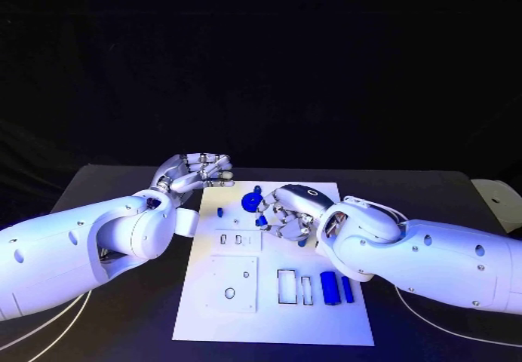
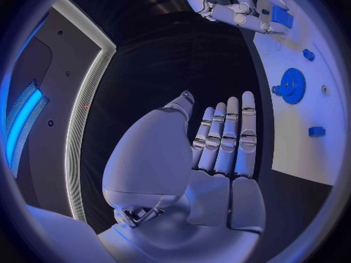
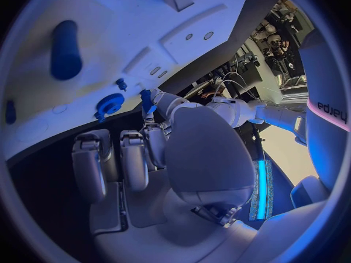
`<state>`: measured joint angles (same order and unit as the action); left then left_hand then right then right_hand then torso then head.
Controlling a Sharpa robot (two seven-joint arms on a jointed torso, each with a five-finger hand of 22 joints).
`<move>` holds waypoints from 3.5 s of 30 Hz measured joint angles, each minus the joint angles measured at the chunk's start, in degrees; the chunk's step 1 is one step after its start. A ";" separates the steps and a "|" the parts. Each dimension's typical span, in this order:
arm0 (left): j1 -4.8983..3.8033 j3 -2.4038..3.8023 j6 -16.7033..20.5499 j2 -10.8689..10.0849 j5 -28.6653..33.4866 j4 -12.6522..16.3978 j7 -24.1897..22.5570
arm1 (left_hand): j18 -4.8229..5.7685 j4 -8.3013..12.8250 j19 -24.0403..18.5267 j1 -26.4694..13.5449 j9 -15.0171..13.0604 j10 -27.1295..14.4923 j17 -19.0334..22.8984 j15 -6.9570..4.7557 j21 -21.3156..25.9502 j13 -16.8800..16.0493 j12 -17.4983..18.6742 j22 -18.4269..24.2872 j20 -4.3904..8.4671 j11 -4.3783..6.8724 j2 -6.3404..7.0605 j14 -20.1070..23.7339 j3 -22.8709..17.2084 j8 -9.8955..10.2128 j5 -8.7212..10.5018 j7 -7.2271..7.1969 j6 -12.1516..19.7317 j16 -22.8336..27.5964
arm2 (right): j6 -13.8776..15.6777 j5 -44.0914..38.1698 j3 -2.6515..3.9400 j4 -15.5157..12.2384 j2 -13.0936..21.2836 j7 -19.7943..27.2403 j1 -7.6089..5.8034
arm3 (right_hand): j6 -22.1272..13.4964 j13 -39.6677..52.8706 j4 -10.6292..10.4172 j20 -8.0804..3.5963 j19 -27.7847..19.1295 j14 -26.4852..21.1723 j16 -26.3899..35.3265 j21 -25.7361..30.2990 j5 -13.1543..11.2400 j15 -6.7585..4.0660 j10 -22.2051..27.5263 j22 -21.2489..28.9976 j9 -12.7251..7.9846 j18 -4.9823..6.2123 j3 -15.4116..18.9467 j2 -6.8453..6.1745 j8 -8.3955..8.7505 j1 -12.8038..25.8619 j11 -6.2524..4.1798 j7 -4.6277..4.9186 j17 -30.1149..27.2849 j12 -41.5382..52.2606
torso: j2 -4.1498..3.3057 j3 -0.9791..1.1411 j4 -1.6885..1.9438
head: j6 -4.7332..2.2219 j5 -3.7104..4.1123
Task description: Assemble the parts on the task board
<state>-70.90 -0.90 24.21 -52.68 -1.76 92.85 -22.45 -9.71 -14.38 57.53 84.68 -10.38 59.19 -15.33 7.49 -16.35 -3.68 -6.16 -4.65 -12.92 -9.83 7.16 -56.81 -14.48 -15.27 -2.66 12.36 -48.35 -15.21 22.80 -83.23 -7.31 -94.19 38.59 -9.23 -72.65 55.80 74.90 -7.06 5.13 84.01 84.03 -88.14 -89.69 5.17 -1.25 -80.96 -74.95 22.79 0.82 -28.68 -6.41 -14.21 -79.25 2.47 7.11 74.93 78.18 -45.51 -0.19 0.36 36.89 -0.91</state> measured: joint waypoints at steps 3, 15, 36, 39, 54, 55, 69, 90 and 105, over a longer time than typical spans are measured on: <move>0.00 0.00 -0.01 0.05 0.00 -0.12 0.02 | 0.00 0.16 0.00 0.00 0.00 0.00 -0.08 0.00 0.00 -0.05 0.00 0.00 0.00 0.00 0.00 0.00 -0.16 0.00 0.00 0.00 0.00 0.00 | -0.09 -1.19 -0.21 0.30 -1.72 -1.24 1.05 | -0.08 0.00 -0.03 0.00 0.00 0.00 0.00 0.00 -0.08 0.00 0.00 0.00 0.00 0.00 -0.03 0.00 0.00 0.00 0.00 -0.01 0.00 -0.22 | -0.07 0.01 0.01 | 0.22 -0.47; -0.01 0.00 -0.06 0.25 0.00 -0.33 0.09 | 0.00 0.16 0.00 0.00 0.00 0.00 -0.09 0.00 0.00 -0.05 0.00 0.00 0.00 0.00 0.00 0.00 -0.16 0.00 0.00 0.00 0.00 -0.01 | -0.67 -4.47 -0.57 3.76 -7.22 -4.84 3.97 | -0.32 0.05 0.12 0.00 0.00 0.00 0.00 0.00 -0.22 0.00 0.00 0.01 0.00 0.00 -0.19 -0.01 0.00 0.78 0.00 0.02 -0.01 -0.22 | -0.16 0.03 0.08 | 1.01 -1.35; -0.01 0.00 -0.20 0.36 0.00 -0.54 0.19 | 0.00 0.15 0.00 0.00 -0.01 0.00 -0.07 0.00 0.00 -0.05 0.00 0.04 0.00 0.00 0.00 0.00 -0.16 0.00 0.00 0.00 0.00 -0.02 | -0.57 -8.27 -0.41 4.41 -8.48 -7.81 4.39 | -0.28 0.03 -0.04 0.01 0.00 0.00 0.00 0.00 0.49 0.01 -0.01 0.03 0.19 0.00 -0.34 -0.55 -0.01 1.91 0.00 0.06 -0.02 -0.22 | -0.15 0.14 0.04 | 1.79 -1.76; -0.01 0.00 -0.23 0.36 0.00 -0.55 0.21 | 0.00 0.16 0.00 0.00 -0.01 0.00 -0.07 0.00 0.00 -0.04 0.00 0.04 0.00 0.00 0.00 0.00 -0.16 0.00 0.00 0.00 0.00 -0.02 | -0.58 -8.65 -0.38 4.39 -8.37 -8.20 4.39 | -0.28 0.03 -0.04 0.00 0.00 0.00 0.00 0.00 0.50 0.01 -0.01 0.03 0.22 0.00 -0.34 -0.55 -0.01 1.91 0.00 0.06 -0.02 -0.22 | -0.13 0.13 0.03 | 1.79 -1.76; -0.01 0.00 -0.33 0.32 0.00 -0.55 0.28 | 0.00 0.16 0.00 0.00 -0.01 0.00 -0.07 0.00 0.00 -0.04 0.00 0.04 0.00 0.00 0.00 0.00 -0.15 0.00 0.00 0.00 0.00 -0.02 | -0.58 -9.53 -0.36 4.25 -7.89 -9.40 4.36 | -0.29 0.02 -0.29 0.01 0.00 0.00 0.00 0.00 0.49 0.01 -0.01 0.04 1.88 0.00 -0.58 -1.22 -1.20 3.48 0.00 0.04 -0.02 -0.45 | -0.12 0.12 -0.01 | 1.84 -1.67; -0.01 0.00 -0.33 0.32 0.00 -0.55 0.28 | 0.00 0.15 0.00 0.00 -0.01 0.00 -0.07 0.00 0.00 -0.04 0.00 0.04 0.00 0.00 0.00 0.00 -0.16 0.00 0.00 0.00 0.00 -0.02 | -0.58 -9.55 -0.36 4.25 -7.89 -9.43 4.37 | -0.30 0.02 -0.31 0.01 0.00 0.00 0.00 0.00 0.45 0.01 -0.01 0.04 1.88 0.00 -0.57 -1.30 -1.25 3.56 0.00 0.04 -0.02 -0.45 | -0.12 0.12 -0.01 | 1.84 -1.66; -0.01 0.00 -0.37 0.28 0.00 -0.56 0.32 | 0.00 0.15 0.00 0.00 -0.01 0.21 -0.19 0.00 0.00 -0.04 0.24 0.10 0.00 -0.21 0.00 0.00 -0.15 0.00 0.00 0.00 0.00 0.32 | -0.61 -9.63 -0.42 4.43 -7.90 -9.78 4.41 | -0.12 0.02 -1.20 0.01 0.00 0.00 0.00 0.00 -1.06 0.01 -0.01 0.00 2.05 0.00 0.00 -2.46 -2.29 5.78 0.00 -0.15 -0.03 -0.68 | -0.11 0.10 -0.02 | 1.81 -1.57; -0.01 0.00 -0.42 0.28 0.00 -0.71 0.38 | 0.00 0.15 0.00 0.00 0.02 0.21 -0.22 0.00 0.00 -0.03 0.23 0.09 0.00 -0.21 0.00 0.41 -0.15 0.00 0.00 0.00 0.00 0.32 | -0.27 -9.58 -0.45 4.80 -8.07 -9.65 4.46 | -3.94 0.01 -2.74 0.01 0.00 -0.01 0.00 0.00 -1.05 0.44 1.40 0.01 1.03 0.00 1.10 -4.30 -0.33 7.62 1.05 1.40 0.01 -2.36 | -0.11 0.10 -0.03 | 1.88 -1.30; 0.00 0.00 -0.48 0.22 0.00 -0.78 0.47 | 0.00 0.15 0.00 0.00 0.03 0.21 -0.24 0.00 0.00 -0.03 0.46 0.09 0.00 -0.20 0.00 0.41 -0.15 0.00 0.00 0.00 0.00 0.32 | 0.35 -9.55 -0.58 4.50 -7.63 -9.55 4.57 | -7.97 -0.11 -7.11 0.91 0.00 0.00 0.24 0.46 -1.00 1.49 3.40 0.03 -0.81 0.01 9.69 -5.86 1.96 8.35 2.36 2.57 0.00 -3.91 | -0.11 0.10 -0.01 | 1.96 -1.23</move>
<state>-70.90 -0.91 23.73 -52.46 -1.76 92.07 -21.98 -9.71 -14.22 57.53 84.68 -10.35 59.40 -15.57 7.50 -16.35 -3.71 -5.70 -4.56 -12.92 -10.04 7.16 -56.39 -14.64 -15.27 -2.66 12.36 -48.35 -14.89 23.15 -92.78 -7.89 -89.69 30.96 -18.78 -68.08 47.83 74.79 -14.17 6.04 84.00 84.03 -87.90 -89.23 4.16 0.25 -77.56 -74.92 21.98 0.82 -18.99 -12.27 -12.24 -70.90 4.83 9.68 74.93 74.27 -45.62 -0.09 0.35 38.85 -2.14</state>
